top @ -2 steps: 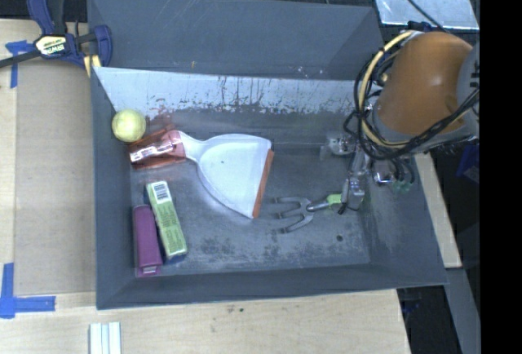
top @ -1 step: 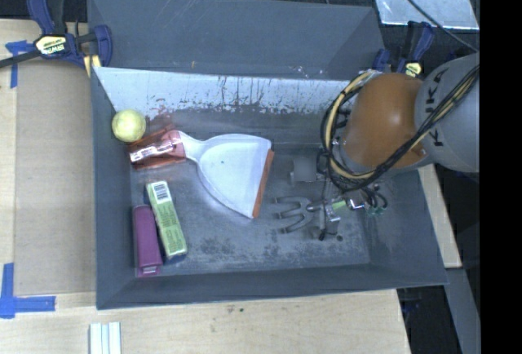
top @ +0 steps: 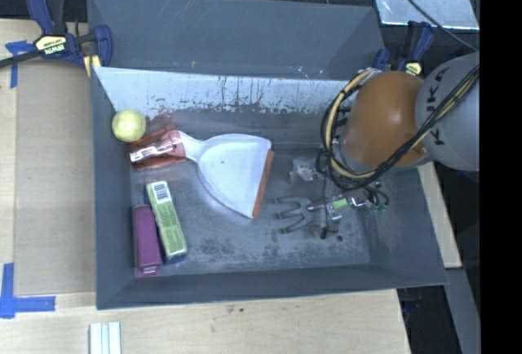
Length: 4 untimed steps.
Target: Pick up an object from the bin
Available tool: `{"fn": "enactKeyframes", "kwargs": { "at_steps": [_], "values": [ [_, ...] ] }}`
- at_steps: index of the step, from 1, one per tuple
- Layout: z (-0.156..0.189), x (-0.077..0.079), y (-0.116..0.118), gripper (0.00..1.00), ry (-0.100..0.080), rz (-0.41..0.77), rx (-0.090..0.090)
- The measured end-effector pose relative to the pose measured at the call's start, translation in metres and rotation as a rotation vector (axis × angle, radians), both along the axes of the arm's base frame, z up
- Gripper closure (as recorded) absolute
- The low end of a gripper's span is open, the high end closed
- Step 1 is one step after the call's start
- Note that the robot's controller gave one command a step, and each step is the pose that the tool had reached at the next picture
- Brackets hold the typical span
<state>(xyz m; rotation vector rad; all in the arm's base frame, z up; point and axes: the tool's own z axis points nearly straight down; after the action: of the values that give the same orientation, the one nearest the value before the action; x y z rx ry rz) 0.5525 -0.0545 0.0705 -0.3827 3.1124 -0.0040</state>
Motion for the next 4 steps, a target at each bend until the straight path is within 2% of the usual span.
{"fn": "enactKeyframes", "kwargs": {
  "at_steps": [1,2,3,4],
  "values": [
    [0.0001,-0.0006,-0.0010,0.00,0.001,-0.044,0.002],
    [0.0003,0.0001,-0.0005,0.00,0.000,-0.025,0.001],
    [0.0013,0.0006,-0.0014,1.00,-0.002,-0.042,0.001],
    [0.0015,0.0006,-0.0014,1.00,-0.003,-0.042,0.001]
  ]
}}
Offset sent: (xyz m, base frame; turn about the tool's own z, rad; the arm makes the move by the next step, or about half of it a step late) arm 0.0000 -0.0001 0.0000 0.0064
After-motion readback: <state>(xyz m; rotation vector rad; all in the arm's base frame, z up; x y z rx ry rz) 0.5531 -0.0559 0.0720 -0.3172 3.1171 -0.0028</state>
